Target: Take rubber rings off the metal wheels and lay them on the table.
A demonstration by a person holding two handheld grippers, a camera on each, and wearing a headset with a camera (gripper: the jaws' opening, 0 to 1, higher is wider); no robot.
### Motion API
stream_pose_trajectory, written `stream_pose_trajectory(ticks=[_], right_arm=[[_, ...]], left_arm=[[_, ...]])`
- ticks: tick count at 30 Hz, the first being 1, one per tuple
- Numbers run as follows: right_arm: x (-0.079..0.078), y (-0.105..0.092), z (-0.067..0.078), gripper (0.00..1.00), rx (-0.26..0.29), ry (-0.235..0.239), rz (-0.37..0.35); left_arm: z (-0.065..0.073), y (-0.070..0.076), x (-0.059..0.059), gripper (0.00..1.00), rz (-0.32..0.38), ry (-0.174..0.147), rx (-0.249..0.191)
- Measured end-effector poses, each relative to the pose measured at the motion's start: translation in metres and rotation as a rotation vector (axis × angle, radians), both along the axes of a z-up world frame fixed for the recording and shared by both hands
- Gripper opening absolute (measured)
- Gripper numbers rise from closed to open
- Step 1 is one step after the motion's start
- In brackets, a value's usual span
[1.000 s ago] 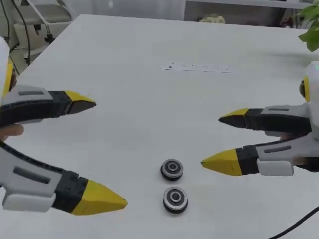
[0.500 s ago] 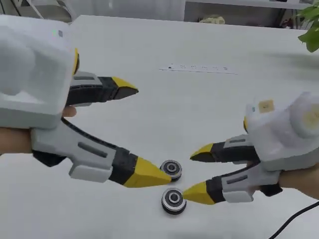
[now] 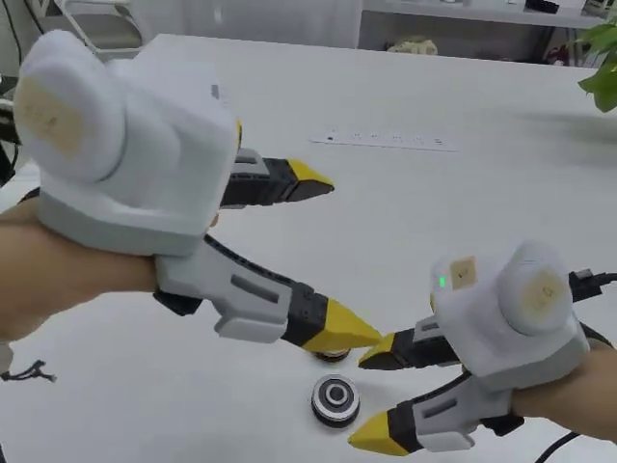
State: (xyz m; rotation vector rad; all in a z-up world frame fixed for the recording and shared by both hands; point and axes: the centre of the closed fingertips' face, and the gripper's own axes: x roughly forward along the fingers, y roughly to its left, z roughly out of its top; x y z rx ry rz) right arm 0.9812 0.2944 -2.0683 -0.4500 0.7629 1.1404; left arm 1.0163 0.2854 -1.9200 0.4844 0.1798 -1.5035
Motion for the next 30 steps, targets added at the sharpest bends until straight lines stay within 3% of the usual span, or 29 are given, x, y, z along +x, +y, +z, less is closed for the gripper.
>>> stream_pose_trajectory(ticks=[1, 2, 3, 8, 11, 13, 15, 18, 21, 23, 28, 30], right_arm=[[0.000, -0.001, -0.001, 0.40, -0.006, -0.003, -0.002], [0.000, -0.002, -0.004, 0.39, -0.019, -0.010, 0.003], [0.000, -0.002, -0.005, 0.38, -0.025, -0.013, 0.004], [0.001, -0.002, -0.006, 0.36, -0.018, -0.007, -0.001], [-0.001, -0.001, -0.007, 0.35, -0.010, 0.003, -0.004], [-0.001, -0.001, -0.009, 0.35, -0.016, 0.000, -0.002], [-0.001, -0.001, -0.009, 0.34, -0.017, -0.003, -0.001], [-0.002, 0.001, -0.009, 0.33, 0.001, 0.009, -0.007], [-0.001, 0.001, -0.008, 0.32, 0.007, 0.004, -0.010], [0.000, -0.001, -0.009, 0.31, 0.004, 0.010, -0.018], [0.002, -0.002, -0.007, 0.29, 0.016, 0.009, -0.028], [0.002, -0.002, -0.008, 0.28, 0.020, 0.010, -0.032]], left_arm=[[-0.006, 0.000, 0.000, 0.73, -0.010, -0.002, 0.036], [-0.011, -0.001, 0.002, 0.73, -0.017, -0.029, 0.065], [-0.013, -0.003, 0.001, 0.73, -0.026, -0.039, 0.071], [-0.034, -0.009, -0.004, 0.71, -0.055, 0.001, 0.085], [-0.055, -0.005, -0.003, 0.67, -0.045, 0.024, 0.105], [-0.067, 0.000, 0.003, 0.65, -0.011, -0.001, 0.117], [-0.072, 0.001, 0.005, 0.64, 0.005, -0.010, 0.086], [-0.081, 0.002, -0.001, 0.57, 0.020, 0.087, 0.047], [-0.091, 0.005, -0.003, 0.50, 0.001, 0.117, 0.056], [-0.097, 0.006, -0.001, 0.49, 0.023, 0.173, 0.052], [-0.101, 0.005, 0.004, 0.43, 0.046, 0.174, 0.035], [-0.106, 0.004, 0.000, 0.40, 0.020, 0.157, 0.059]])
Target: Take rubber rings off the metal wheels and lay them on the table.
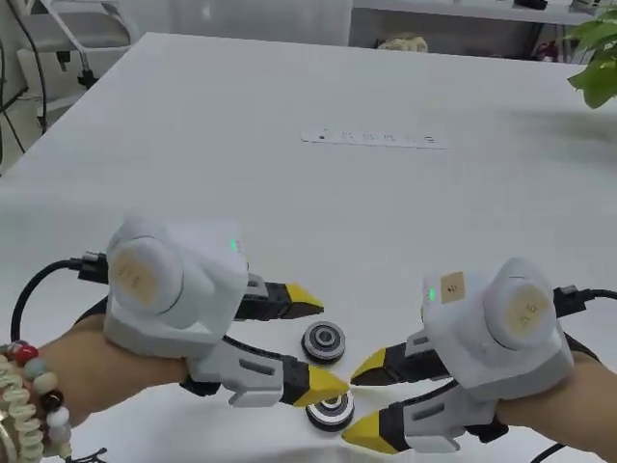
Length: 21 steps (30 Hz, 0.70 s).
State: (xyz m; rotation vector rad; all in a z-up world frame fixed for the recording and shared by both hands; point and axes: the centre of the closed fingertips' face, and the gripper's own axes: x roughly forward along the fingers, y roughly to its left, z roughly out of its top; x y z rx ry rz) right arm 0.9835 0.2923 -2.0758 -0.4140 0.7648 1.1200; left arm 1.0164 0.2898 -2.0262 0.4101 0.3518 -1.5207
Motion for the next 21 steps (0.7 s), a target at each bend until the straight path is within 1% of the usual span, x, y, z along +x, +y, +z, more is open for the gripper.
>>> stream_pose_trajectory(ticks=[2, 3, 5, 7, 10, 13, 15, 17, 19, 20, 21], right_arm=[[0.001, -0.001, 0.000, 0.27, 0.002, 0.001, -0.006], [0.001, -0.001, 0.000, 0.26, 0.004, 0.002, -0.009], [0.002, -0.001, 0.001, 0.25, 0.014, 0.006, -0.016], [0.002, 0.000, 0.002, 0.25, 0.022, 0.008, -0.020], [0.003, 0.000, 0.001, 0.24, 0.019, 0.006, -0.019], [0.002, 0.000, 0.001, 0.22, 0.021, 0.010, -0.020], [0.001, 0.001, 0.001, 0.21, 0.022, 0.011, -0.015], [0.000, 0.002, 0.001, 0.22, 0.027, 0.018, -0.016], [0.001, 0.002, 0.000, 0.25, 0.033, 0.026, -0.029], [0.001, 0.002, 0.000, 0.25, 0.035, 0.025, -0.030], [0.001, 0.002, 0.000, 0.24, 0.037, 0.024, -0.029]], left_arm=[[-0.006, 0.000, -0.003, 0.37, -0.012, 0.003, 0.017], [-0.009, 0.000, -0.006, 0.36, -0.021, 0.014, 0.027], [-0.016, 0.001, -0.010, 0.34, -0.036, 0.024, 0.051], [-0.019, 0.000, -0.015, 0.33, -0.058, 0.013, 0.066], [-0.023, -0.002, -0.020, 0.28, -0.083, 0.008, 0.079], [-0.029, -0.003, -0.022, 0.23, -0.096, 0.006, 0.100], [-0.033, 0.000, -0.024, 0.21, -0.108, 0.004, 0.118], [-0.034, 0.001, -0.026, 0.20, -0.114, 0.009, 0.120], [-0.034, 0.001, -0.025, 0.18, -0.111, 0.009, 0.118], [-0.035, 0.001, -0.024, 0.16, -0.110, 0.008, 0.120], [-0.034, 0.000, -0.024, 0.15, -0.109, 0.004, 0.113]])
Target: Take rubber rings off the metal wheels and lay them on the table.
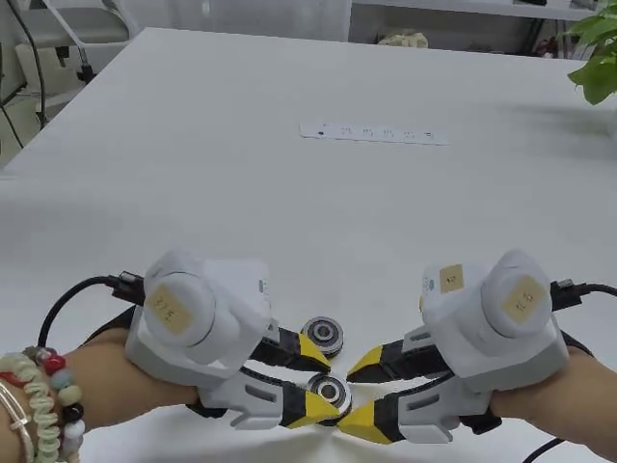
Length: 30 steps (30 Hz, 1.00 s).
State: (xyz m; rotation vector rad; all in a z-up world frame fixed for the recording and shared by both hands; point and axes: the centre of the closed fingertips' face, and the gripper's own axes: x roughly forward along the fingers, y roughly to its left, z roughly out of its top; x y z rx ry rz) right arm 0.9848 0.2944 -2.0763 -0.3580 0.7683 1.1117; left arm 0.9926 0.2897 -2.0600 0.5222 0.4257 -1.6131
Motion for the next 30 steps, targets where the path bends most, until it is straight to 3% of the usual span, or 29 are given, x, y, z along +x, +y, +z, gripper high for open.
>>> stream_pose_trajectory(ticks=[4, 5, 8, 14, 16, 24, 26, 30], right_arm=[[0.001, 0.000, 0.000, 0.21, 0.005, -0.004, -0.005], [0.001, 0.000, 0.000, 0.21, 0.006, -0.004, -0.006], [0.001, 0.000, -0.001, 0.20, 0.000, -0.008, -0.001], [-0.001, -0.003, -0.004, 0.16, -0.046, -0.051, 0.046], [-0.001, -0.007, -0.007, 0.06, -0.075, -0.059, 0.063], [0.002, -0.007, -0.005, 0.01, -0.081, -0.085, 0.064], [0.003, -0.008, -0.005, 0.00, -0.082, -0.075, 0.045], [0.004, -0.010, -0.005, 0.00, -0.048, 0.004, -0.043]], left_arm=[[0.000, 0.002, -0.003, 0.09, -0.012, -0.010, -0.005], [-0.001, 0.003, -0.003, 0.09, -0.025, -0.035, -0.009], [-0.002, 0.002, -0.003, 0.08, -0.007, -0.007, -0.018], [-0.001, 0.002, -0.003, 0.08, -0.011, -0.009, -0.031], [-0.001, 0.002, -0.003, 0.08, -0.011, -0.010, -0.033], [-0.001, 0.001, -0.002, 0.08, -0.005, -0.005, -0.040], [-0.001, 0.001, -0.002, 0.08, -0.004, -0.004, -0.041], [-0.001, 0.001, -0.002, 0.08, -0.004, 0.001, -0.043]])
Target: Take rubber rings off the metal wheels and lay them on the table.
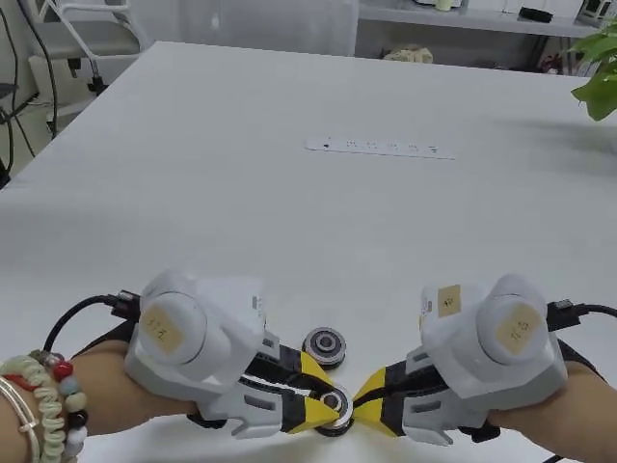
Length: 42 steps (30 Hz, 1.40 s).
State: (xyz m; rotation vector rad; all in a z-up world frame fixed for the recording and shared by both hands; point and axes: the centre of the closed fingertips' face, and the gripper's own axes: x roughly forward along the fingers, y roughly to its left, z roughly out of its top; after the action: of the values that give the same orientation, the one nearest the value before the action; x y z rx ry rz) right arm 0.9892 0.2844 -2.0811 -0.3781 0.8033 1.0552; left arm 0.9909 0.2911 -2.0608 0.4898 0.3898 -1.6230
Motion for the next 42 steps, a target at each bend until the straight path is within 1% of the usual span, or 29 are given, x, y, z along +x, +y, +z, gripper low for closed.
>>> stream_pose_trajectory(ticks=[1, 3, 5, 6, 8, 9, 10, 12, 14, 19, 21, 22, 24, 25, 26, 27, 28, 29, 30, 31, 32, 33, 36, 38, 42], right_arm=[[0.001, -0.001, 0.001, 0.00, 0.014, 0.021, -0.028], [0.003, -0.003, 0.002, 0.00, 0.060, 0.091, -0.120], [0.005, -0.004, 0.003, 0.00, 0.104, 0.152, -0.187], [0.005, -0.005, 0.003, 0.00, 0.115, 0.168, -0.205], [0.005, -0.005, 0.005, 0.00, 0.158, 0.208, -0.246], [0.005, -0.005, 0.006, 0.00, 0.172, 0.231, -0.266], [0.005, -0.005, 0.007, 0.00, 0.199, 0.261, -0.293], [0.005, -0.006, 0.008, 0.00, 0.226, 0.296, -0.317], [0.005, -0.007, 0.008, 0.00, 0.217, 0.290, -0.317], [0.006, -0.006, 0.007, 0.00, 0.205, 0.305, -0.354], [0.006, -0.006, 0.007, 0.00, 0.210, 0.319, -0.370], [0.006, -0.006, 0.007, 0.00, 0.221, 0.343, -0.396], [0.007, -0.007, 0.007, 0.00, 0.238, 0.363, -0.424], [0.008, -0.007, 0.007, 0.00, 0.237, 0.354, -0.417], [0.010, -0.007, 0.007, 0.00, 0.235, 0.321, -0.406], [0.011, -0.007, 0.007, 0.00, 0.228, 0.300, -0.398], [0.011, -0.006, 0.007, 0.00, 0.229, 0.294, -0.399], [0.011, -0.006, 0.008, 0.00, 0.230, 0.298, -0.398], [0.011, -0.006, 0.009, 0.00, 0.243, 0.331, -0.428], [0.013, -0.005, 0.012, 0.00, 0.271, 0.340, -0.431], [0.014, -0.005, 0.013, 0.00, 0.283, 0.336, -0.426], [0.013, -0.006, 0.012, 0.00, 0.269, 0.327, -0.411], [0.012, -0.005, 0.012, 0.00, 0.267, 0.322, -0.397], [0.011, -0.004, 0.014, 0.00, 0.300, 0.379, -0.441], [0.010, -0.005, 0.014, 0.00, 0.326, 0.417, -0.460]], left_arm=[[0.000, 0.000, 0.000, 0.08, -0.001, 0.000, 0.000], [0.000, 0.000, 0.001, 0.08, 0.003, 0.002, -0.001], [0.000, 0.000, 0.001, 0.08, 0.003, 0.002, -0.004], [0.000, 0.000, 0.001, 0.08, 0.004, 0.003, -0.004], [0.000, 0.000, 0.001, 0.08, 0.005, 0.002, -0.007], [0.000, 0.000, 0.001, 0.08, 0.005, 0.002, -0.007], [0.000, 0.000, 0.001, 0.08, 0.004, 0.003, -0.009], [0.000, 0.000, 0.001, 0.07, 0.003, 0.006, -0.014], [0.000, -0.001, 0.001, 0.07, 0.003, 0.005, -0.017], [0.000, -0.001, 0.001, 0.08, 0.005, 0.005, -0.021], [0.000, -0.001, 0.001, 0.08, 0.006, 0.005, -0.022], [0.000, -0.001, 0.001, 0.08, 0.006, 0.005, -0.023], [0.000, -0.001, 0.001, 0.08, 0.008, 0.006, -0.025], [0.000, -0.002, 0.001, 0.08, 0.010, 0.006, -0.027], [0.000, -0.002, 0.002, 0.07, 0.014, 0.005, -0.028], [0.000, -0.002, 0.002, 0.07, 0.017, 0.007, -0.029], [0.000, -0.001, 0.003, 0.07, 0.020, 0.007, -0.029], [0.000, -0.001, 0.004, 0.07, 0.021, 0.008, -0.030], [0.000, -0.001, 0.004, 0.07, 0.021, 0.009, -0.032], [0.000, -0.001, 0.004, 0.07, 0.022, 0.008, -0.033], [0.000, -0.001, 0.005, 0.07, 0.027, 0.007, -0.033], [0.000, -0.001, 0.005, 0.07, 0.027, 0.008, -0.033], [0.001, -0.001, 0.004, 0.07, 0.027, 0.008, -0.034], [0.001, -0.002, 0.004, 0.07, 0.025, 0.008, -0.036], [0.001, -0.002, 0.004, 0.07, 0.022, 0.010, -0.039]])
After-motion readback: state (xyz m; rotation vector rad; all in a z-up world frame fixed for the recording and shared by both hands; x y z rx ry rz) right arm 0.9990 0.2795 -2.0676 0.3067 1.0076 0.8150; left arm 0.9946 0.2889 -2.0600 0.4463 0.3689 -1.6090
